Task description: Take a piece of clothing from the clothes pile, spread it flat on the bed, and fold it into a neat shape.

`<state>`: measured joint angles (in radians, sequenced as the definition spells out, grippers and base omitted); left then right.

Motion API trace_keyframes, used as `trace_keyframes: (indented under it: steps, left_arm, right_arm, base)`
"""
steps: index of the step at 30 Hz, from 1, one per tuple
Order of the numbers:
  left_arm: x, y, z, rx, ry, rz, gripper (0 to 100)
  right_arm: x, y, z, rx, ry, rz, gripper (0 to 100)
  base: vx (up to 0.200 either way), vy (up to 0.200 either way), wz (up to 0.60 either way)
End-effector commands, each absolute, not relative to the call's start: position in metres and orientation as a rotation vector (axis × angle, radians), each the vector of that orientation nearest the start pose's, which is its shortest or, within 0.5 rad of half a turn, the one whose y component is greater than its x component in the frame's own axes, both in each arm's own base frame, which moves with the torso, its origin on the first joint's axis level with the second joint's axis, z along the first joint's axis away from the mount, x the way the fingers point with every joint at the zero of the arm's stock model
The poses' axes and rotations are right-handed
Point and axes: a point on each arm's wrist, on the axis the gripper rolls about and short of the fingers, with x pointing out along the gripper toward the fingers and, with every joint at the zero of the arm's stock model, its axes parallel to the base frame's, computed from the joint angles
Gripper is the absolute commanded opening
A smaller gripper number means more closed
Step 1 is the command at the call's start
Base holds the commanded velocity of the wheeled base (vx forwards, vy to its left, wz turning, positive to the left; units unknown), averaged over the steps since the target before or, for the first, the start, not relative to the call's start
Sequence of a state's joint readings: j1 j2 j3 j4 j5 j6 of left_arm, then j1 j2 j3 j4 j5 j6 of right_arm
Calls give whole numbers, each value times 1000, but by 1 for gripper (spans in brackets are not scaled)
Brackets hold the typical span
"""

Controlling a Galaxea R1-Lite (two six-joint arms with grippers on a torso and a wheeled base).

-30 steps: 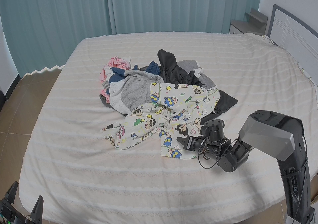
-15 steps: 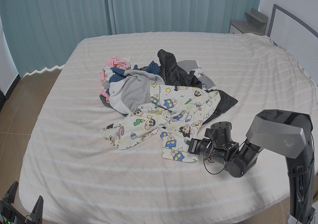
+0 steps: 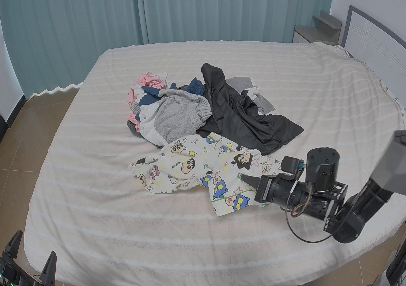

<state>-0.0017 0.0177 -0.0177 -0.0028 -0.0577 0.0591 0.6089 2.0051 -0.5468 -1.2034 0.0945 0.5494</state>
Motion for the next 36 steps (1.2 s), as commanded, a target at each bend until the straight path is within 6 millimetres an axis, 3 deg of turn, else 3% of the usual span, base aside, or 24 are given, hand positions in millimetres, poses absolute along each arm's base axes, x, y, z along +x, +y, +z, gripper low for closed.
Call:
trace_keyframes:
  steps: [1, 5, 6, 7, 8, 10, 12, 14, 18, 20, 25, 29, 32, 33, 36]
  left_arm:
    - [-23, -2, 77, 82, -11, -73, 100]
    - [-23, -2, 77, 80, -12, -78, 100]
    - [-27, -2, 93, 51, -89, -79, 100]
    - [-43, -1, 155, -89, -293, -97, 100]
    - [-50, -1, 195, -187, -372, -138, 100]
    - [-35, -2, 233, -228, -305, -162, 100]
    - [-18, -3, 235, -102, -212, -210, 100]
    - [4, -7, 218, 19, -41, -351, 100]
    - [31, -12, 200, 64, 152, -535, 100]
    - [69, -17, 183, 121, 343, -603, 100]
    - [126, -28, 150, 273, 605, -671, 100]
    - [150, -47, 128, 306, 668, -782, 100]
    - [158, -57, 113, 323, 701, -827, 100]
    - [171, -66, 94, 346, 733, -857, 100]
    - [192, -75, 72, 358, 709, -857, 100]
  right_arm:
    - [223, 174, 134, 493, 306, 707, 0]
    - [213, 170, 144, 501, 280, 728, 0]
    - [211, 170, 145, 501, 279, 735, 0]
    - [210, 169, 147, 500, 282, 737, 0]
    - [211, 169, 147, 499, 287, 736, 0]
    - [210, 171, 149, 499, 288, 740, 0]
    - [209, 171, 153, 502, 272, 748, 0]
    - [207, 171, 159, 507, 254, 758, 0]
    - [204, 169, 160, 506, 257, 763, 0]
    - [200, 172, 163, 500, 251, 780, 0]
    - [194, 176, 179, 498, 224, 820, 0]
    - [186, 176, 184, 491, 243, 839, 0]
    - [182, 177, 187, 492, 239, 854, 0]
    - [181, 178, 187, 491, 243, 858, 0]
    - [182, 178, 187, 492, 243, 855, 0]
  base:
    - [0, 0, 0]
    - [0, 0, 0]
    - [0, 0, 0]
    - [0, 0, 0]
    - [0, 0, 0]
    - [0, 0, 0]
    - [0, 0, 0]
    - [0, 0, 0]
    - [0, 0, 0]
    - [0, 0, 0]
    - [0, 0, 0]
    - [0, 0, 0]
    - [0, 0, 0]
    - [0, 0, 0]
    - [0, 0, 0]
